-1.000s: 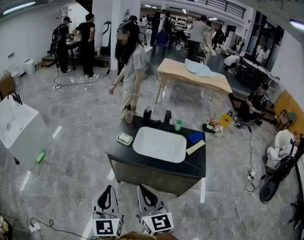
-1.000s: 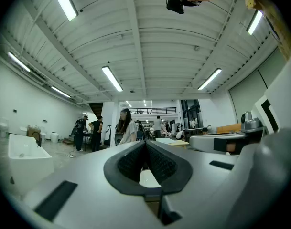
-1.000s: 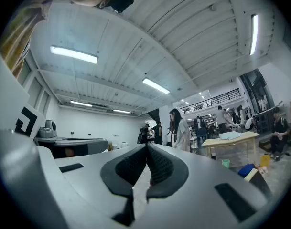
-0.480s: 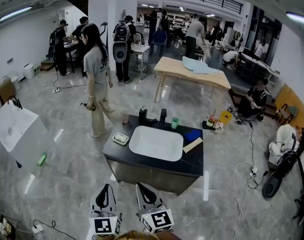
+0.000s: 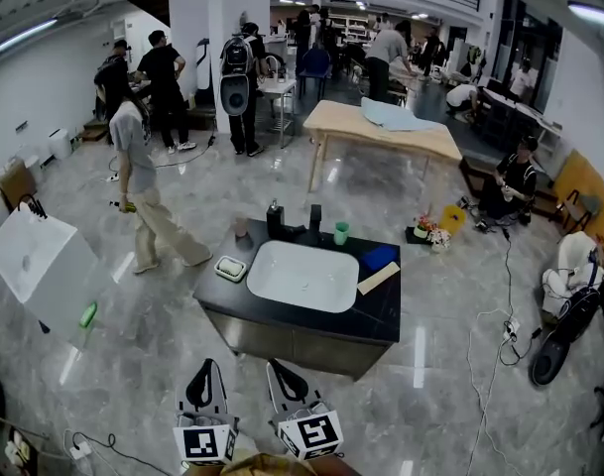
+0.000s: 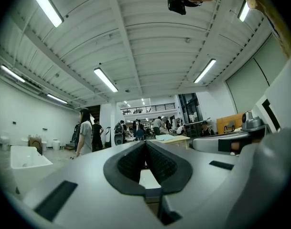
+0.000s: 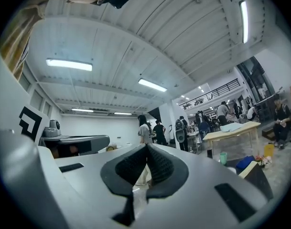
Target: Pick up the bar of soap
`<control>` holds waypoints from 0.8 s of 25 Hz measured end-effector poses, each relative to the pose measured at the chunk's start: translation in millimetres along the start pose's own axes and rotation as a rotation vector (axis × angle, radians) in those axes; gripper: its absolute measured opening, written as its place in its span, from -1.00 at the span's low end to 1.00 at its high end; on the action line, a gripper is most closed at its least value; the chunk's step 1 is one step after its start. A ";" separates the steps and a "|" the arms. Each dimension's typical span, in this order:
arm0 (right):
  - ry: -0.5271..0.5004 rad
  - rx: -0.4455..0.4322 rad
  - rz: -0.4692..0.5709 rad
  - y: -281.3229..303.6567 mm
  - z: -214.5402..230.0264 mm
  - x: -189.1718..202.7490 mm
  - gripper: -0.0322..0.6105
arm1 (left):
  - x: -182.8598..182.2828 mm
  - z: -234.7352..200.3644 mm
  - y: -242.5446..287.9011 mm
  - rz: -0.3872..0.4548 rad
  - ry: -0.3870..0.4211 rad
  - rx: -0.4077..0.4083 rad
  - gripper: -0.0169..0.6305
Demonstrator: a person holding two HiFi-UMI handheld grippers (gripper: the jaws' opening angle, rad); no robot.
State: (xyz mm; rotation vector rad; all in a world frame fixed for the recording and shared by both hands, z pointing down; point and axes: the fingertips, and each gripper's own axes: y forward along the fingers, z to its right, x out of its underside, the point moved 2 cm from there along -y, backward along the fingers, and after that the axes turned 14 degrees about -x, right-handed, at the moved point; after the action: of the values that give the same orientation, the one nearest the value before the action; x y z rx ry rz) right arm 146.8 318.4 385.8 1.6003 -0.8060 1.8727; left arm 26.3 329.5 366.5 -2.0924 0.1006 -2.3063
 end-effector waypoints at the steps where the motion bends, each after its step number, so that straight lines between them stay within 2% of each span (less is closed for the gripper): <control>1: 0.007 0.008 0.002 -2.3 5.1 -0.5 -0.84 | 0.0 3.6 3.2 -0.002 0.003 0.003 -0.91; 8: 0.019 0.077 -0.006 12.9 52.7 6.2 -0.84 | 11.4 1.4 47.1 0.002 0.006 0.016 -0.91; 13: -0.029 0.074 -0.021 71.3 79.4 9.4 -0.84 | 21.4 -20.3 109.1 0.028 -0.020 0.023 -0.91; 20: -0.073 0.097 0.004 160.8 124.6 -8.0 -0.84 | 24.2 -53.1 203.7 0.052 -0.048 0.050 -0.91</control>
State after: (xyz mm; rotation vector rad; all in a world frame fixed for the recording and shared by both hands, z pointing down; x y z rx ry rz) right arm 112.8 117.9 377.0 1.7366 -0.7597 1.8910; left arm -33.7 126.4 372.2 -2.0935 0.0939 -2.2048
